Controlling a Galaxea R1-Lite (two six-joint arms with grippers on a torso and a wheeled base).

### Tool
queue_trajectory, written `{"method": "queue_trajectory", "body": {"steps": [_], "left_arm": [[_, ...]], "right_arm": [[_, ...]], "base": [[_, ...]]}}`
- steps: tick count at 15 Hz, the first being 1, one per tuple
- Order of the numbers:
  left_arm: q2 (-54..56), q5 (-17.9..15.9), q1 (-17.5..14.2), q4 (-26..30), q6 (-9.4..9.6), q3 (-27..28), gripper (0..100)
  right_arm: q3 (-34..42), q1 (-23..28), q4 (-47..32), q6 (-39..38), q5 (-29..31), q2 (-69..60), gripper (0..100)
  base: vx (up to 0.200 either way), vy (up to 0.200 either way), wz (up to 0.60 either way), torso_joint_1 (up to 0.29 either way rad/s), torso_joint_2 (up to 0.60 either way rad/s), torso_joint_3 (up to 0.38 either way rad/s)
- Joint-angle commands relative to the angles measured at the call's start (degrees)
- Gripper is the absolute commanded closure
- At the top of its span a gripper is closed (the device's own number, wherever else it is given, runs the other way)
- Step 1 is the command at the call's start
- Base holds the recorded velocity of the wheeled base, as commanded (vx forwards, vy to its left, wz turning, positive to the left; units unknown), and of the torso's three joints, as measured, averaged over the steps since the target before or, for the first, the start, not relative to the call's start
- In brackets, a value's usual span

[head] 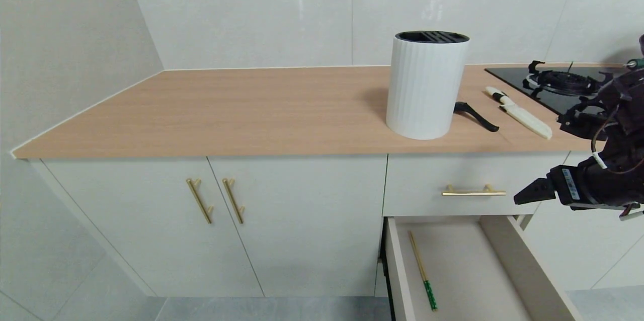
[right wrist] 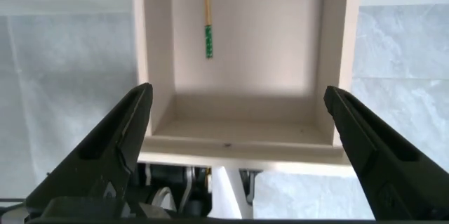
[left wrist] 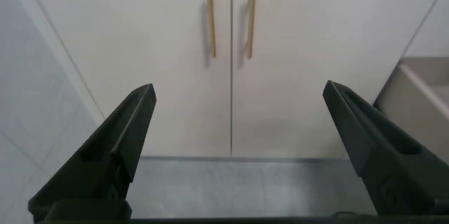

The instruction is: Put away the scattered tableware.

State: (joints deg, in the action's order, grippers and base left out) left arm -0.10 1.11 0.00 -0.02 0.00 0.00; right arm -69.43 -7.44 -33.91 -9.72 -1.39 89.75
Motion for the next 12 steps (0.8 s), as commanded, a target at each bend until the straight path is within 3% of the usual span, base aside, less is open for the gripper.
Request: {"method": "queue_trajectory", "body": {"steps": [1,9,12], "left_arm": [[-0.08,0.03,0.0,-0.06,0.0,0.0,0],[-0.08,0.03,0.0,-0.06,0.0,0.0,0],[-0.08,0.03,0.0,-0.06,0.0,0.0,0]], "right_arm": [[0.08,-0.12,-0.01,-0.04,-0.02,0.34,0],[1.05,-0.47,0.69,1.54,-0.02,0.96,0],[1.22,-0.39,6.14,2.86,0.07,2.71,0]], "base": [[0.0,0.0,0.0,0.217,-0.49,-0.281],[0.0,0.0,0.0,0.228,-0.5,-0.271],[0.0,0.0,0.0,0.097,-0.19,-0.11]]}}
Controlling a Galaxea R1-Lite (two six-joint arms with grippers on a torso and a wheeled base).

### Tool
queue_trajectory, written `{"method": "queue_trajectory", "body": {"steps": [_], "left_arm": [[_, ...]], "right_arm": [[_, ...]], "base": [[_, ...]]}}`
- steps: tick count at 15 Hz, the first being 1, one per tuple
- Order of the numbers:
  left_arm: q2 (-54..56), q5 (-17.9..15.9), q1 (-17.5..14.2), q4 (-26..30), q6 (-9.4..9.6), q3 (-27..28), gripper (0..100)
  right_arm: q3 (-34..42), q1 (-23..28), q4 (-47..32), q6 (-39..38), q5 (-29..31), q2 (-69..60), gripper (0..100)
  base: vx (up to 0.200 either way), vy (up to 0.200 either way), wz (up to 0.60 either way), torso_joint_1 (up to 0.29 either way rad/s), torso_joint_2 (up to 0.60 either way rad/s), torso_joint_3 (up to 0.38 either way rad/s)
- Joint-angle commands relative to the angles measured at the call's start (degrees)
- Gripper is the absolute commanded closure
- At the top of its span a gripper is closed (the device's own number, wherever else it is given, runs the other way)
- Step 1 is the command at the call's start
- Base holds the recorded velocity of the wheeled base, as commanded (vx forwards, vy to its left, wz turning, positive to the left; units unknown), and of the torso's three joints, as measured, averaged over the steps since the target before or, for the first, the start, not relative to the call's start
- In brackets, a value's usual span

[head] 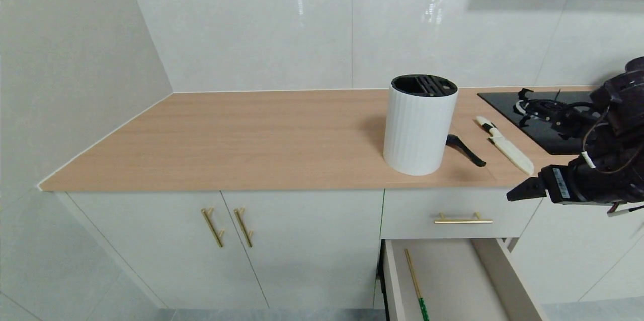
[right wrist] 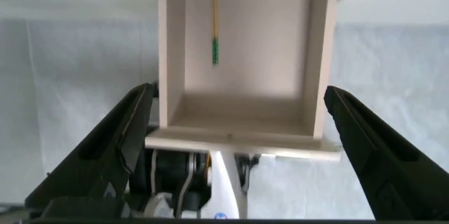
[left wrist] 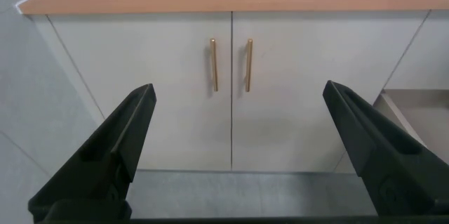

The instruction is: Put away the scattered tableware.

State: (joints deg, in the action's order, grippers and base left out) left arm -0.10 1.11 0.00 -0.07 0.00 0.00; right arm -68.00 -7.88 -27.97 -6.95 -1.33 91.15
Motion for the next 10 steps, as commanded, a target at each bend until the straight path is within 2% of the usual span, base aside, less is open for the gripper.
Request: {"method": "queue_trajectory", "body": {"steps": [1,2,3,6,10], "left_arm": [[-0.08,0.03,0.0,-0.01,0.0,0.0,0],[-0.08,0.03,0.0,-0.01,0.0,0.0,0],[-0.08,0.03,0.0,-0.01,0.0,0.0,0],[-0.08,0.03,0.0,-0.01,0.0,0.0,0],[-0.08,0.03,0.0,-0.01,0.0,0.0,0]], "right_arm": [[-0.29,0.76,4.67,3.35,0.01,3.25,0],[-0.64,1.46,8.37,6.16,-0.34,4.83,0],[-1.43,2.78,15.4,11.87,-0.6,9.49,0],[-7.15,4.89,21.99,20.84,-3.33,19.59,0],[-16.29,6.91,25.24,22.51,-7.46,30.23,0]], "base": [[0.0,0.0,0.0,0.027,-0.07,-0.036],[0.0,0.0,0.0,0.0,0.0,0.0],[0.0,0.0,0.0,0.0,0.0,0.0],[0.0,0.0,0.0,0.0,0.0,0.0],[0.0,0.0,0.0,0.0,0.0,0.0]]}}
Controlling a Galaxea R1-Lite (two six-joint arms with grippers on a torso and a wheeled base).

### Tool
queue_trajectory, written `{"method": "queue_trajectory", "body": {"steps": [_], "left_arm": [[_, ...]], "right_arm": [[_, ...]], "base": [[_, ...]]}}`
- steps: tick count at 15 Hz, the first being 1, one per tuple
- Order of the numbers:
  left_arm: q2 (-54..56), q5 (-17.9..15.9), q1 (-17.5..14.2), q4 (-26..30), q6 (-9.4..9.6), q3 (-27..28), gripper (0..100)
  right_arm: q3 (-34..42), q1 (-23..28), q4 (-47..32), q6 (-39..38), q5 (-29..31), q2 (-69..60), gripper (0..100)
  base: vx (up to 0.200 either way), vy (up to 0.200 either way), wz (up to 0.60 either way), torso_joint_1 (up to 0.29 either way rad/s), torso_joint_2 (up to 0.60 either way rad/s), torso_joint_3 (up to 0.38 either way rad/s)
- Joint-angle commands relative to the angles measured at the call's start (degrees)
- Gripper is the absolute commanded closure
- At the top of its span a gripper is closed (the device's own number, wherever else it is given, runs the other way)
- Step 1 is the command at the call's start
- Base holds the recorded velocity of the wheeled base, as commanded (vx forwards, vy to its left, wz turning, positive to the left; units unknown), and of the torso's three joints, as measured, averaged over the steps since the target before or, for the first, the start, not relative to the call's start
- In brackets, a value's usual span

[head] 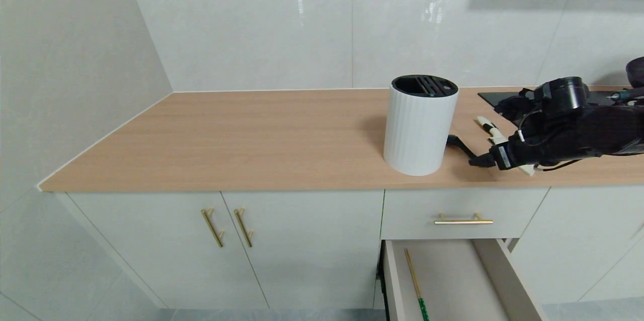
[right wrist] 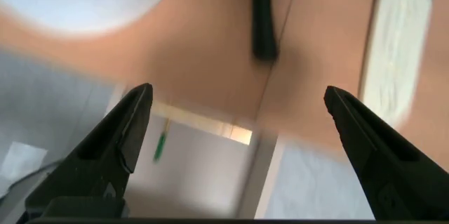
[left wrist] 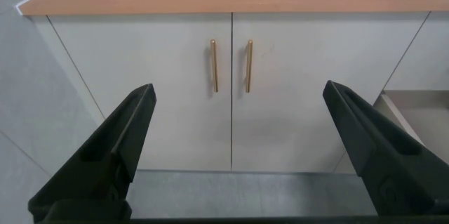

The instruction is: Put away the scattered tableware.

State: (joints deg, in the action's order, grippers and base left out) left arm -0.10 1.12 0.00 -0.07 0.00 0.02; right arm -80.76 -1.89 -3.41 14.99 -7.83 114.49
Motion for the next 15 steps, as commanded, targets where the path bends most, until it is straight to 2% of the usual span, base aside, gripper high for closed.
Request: {"method": "queue_trajectory", "body": {"steps": [1,4,7,11,15], "left_arm": [[-0.08,0.02,0.0,-0.01,0.0,-0.02,0],[-0.08,0.02,0.0,-0.01,0.0,-0.02,0],[-0.08,0.02,0.0,-0.01,0.0,-0.02,0],[-0.08,0.02,0.0,-0.01,0.0,-0.02,0],[-0.08,0.02,0.0,-0.01,0.0,-0.02,0]], "right_arm": [[-4.05,0.92,1.04,0.74,-1.23,7.41,0],[-4.67,0.92,7.46,1.18,-2.28,9.87,0],[-5.28,1.1,9.04,0.83,-5.88,11.28,0],[-5.81,1.8,13.52,0.74,-6.41,13.3,0],[-7.13,2.5,14.31,-0.4,-7.73,14.44,0]], "base": [[0.0,0.0,0.0,0.0,0.0,0.0],[0.0,0.0,0.0,0.0,0.0,0.0],[0.0,0.0,0.0,0.0,0.0,0.0],[0.0,0.0,0.0,0.0,0.0,0.0],[0.0,0.0,0.0,0.0,0.0,0.0]]}}
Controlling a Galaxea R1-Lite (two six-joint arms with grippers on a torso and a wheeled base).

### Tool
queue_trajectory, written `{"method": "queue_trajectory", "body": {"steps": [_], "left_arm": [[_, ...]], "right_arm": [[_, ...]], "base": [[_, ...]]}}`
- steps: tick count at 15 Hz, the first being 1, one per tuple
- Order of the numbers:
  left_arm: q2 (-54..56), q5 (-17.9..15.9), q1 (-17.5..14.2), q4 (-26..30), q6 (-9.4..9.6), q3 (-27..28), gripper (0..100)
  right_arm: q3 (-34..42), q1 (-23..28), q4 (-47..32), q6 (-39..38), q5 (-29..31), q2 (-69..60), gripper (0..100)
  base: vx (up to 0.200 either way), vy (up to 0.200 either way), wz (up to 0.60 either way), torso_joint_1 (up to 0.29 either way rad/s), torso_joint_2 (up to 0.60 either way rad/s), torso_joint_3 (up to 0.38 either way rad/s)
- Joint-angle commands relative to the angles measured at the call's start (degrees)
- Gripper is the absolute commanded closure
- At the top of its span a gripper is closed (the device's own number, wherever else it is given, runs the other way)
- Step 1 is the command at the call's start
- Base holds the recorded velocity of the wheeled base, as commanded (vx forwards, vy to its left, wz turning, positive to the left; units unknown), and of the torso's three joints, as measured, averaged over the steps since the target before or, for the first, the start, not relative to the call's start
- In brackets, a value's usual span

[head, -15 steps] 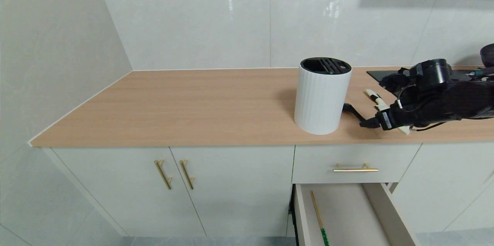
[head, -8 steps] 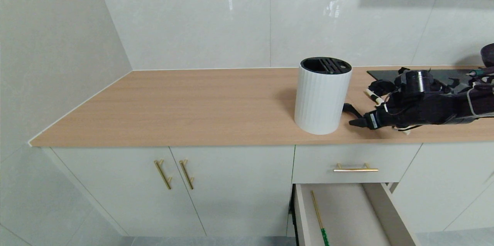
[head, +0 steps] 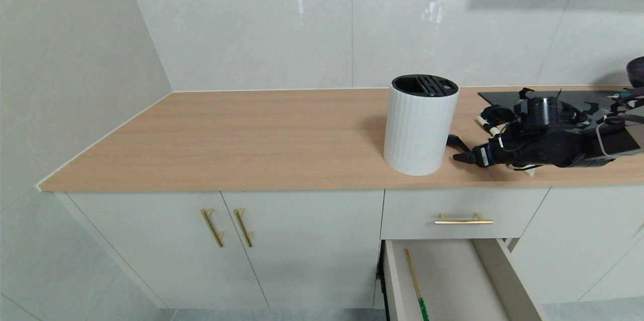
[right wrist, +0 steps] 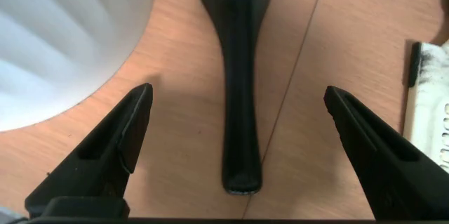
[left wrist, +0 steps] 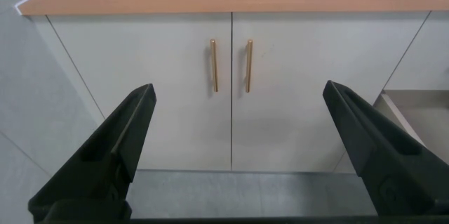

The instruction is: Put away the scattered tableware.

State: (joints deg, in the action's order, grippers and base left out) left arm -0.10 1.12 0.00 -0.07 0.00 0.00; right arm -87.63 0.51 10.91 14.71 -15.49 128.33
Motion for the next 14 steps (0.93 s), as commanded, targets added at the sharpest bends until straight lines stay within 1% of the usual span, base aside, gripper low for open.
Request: {"method": "queue_trajectory", "body": {"steps": [1,5,6,14], "left_arm": [[-0.08,0.02,0.0,-0.01,0.0,0.0,0],[-0.08,0.02,0.0,-0.01,0.0,0.0,0],[-0.08,0.02,0.0,-0.01,0.0,0.0,0],[-0.08,0.02,0.0,-0.01,0.0,0.0,0]], "right_arm": [[-0.62,0.19,-0.01,-0.21,-0.41,0.78,0],[-0.97,0.63,-0.1,-0.3,-1.56,1.66,0],[-1.06,0.54,-0.1,-0.3,-1.56,2.1,100],[-0.88,0.1,-0.36,-0.21,-1.38,2.63,100]], "base": [[0.0,0.0,0.0,0.0,0.0,0.0],[0.0,0.0,0.0,0.0,0.0,0.0],[0.0,0.0,0.0,0.0,0.0,0.0],[0.0,0.0,0.0,0.0,0.0,0.0]]}}
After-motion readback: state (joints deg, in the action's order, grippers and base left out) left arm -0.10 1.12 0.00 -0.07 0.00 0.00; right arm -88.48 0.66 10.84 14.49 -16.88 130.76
